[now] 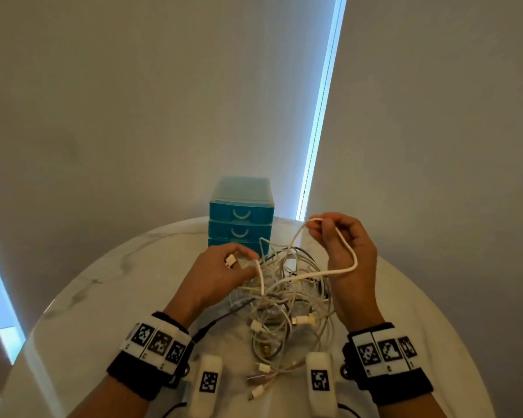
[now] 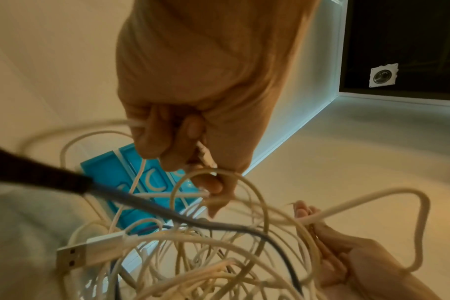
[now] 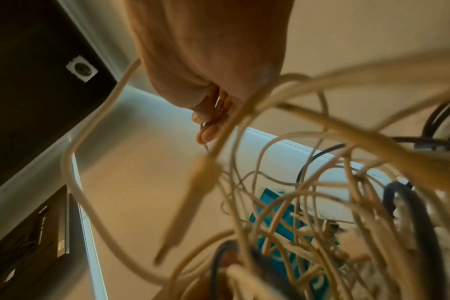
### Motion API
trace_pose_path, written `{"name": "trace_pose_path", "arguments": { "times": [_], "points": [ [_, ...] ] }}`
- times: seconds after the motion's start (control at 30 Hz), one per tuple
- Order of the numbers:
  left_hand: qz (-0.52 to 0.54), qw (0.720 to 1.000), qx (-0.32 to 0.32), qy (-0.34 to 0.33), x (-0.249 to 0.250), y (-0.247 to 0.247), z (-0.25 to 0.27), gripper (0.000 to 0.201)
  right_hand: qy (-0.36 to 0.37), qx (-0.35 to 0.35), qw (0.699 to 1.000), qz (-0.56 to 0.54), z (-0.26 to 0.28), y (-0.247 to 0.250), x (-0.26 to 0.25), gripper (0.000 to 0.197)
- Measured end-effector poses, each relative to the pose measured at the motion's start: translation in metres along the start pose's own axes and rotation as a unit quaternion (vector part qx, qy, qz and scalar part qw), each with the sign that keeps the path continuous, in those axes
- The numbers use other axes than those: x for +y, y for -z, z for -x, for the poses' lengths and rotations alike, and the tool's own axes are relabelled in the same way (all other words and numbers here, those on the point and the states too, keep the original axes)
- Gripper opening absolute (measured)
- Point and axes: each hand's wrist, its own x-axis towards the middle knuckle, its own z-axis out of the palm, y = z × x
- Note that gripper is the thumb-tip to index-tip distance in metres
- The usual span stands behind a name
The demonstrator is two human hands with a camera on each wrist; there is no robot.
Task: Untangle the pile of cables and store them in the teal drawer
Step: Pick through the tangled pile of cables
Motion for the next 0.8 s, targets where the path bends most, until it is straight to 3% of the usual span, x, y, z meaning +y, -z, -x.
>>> {"name": "trace_pose_path", "arguments": {
  "times": [0.07,0.17,0.23,0.33,0.4,0.53,0.67,0.8],
  "points": [
    [0.047,0.998,0.002,-0.052,0.015,-0.001,0.005,0.034,-0.007,-0.019,1.0,-0.014,0.001,-0.002,-0.003,0.022],
    [0.034,0.992,-0.049,-0.11,0.036,-0.005,0.011,0.04,-0.017,-0.077,0.997,-0.012,0.004,-0.01,-0.009,0.025],
    [0.036,0.991,-0.054,-0.113,0.038,-0.01,0.014,0.035,-0.015,-0.101,0.995,0.003,0.007,-0.013,-0.009,0.025],
    [0.052,0.992,0.003,-0.113,0.031,-0.009,0.01,0.013,-0.025,-0.126,0.991,0.049,0.008,-0.01,-0.009,0.025],
    [0.046,0.991,0.043,-0.115,0.027,-0.005,0.005,0.006,-0.047,-0.167,0.976,0.134,0.005,-0.003,-0.001,0.028],
    [0.073,0.987,0.087,-0.112,0.022,-0.003,0.003,0.013,-0.07,-0.202,0.913,0.348,0.003,0.011,0.019,0.015],
    [0.168,0.975,0.105,-0.102,0.028,-0.002,0.004,0.011,-0.077,-0.12,0.916,0.374,-0.006,0.029,0.025,0.02],
    [0.184,0.978,0.082,-0.062,0.028,-0.003,0.002,0.011,-0.022,-0.196,0.938,0.287,0.002,0.014,0.003,0.031]
  ]
}}
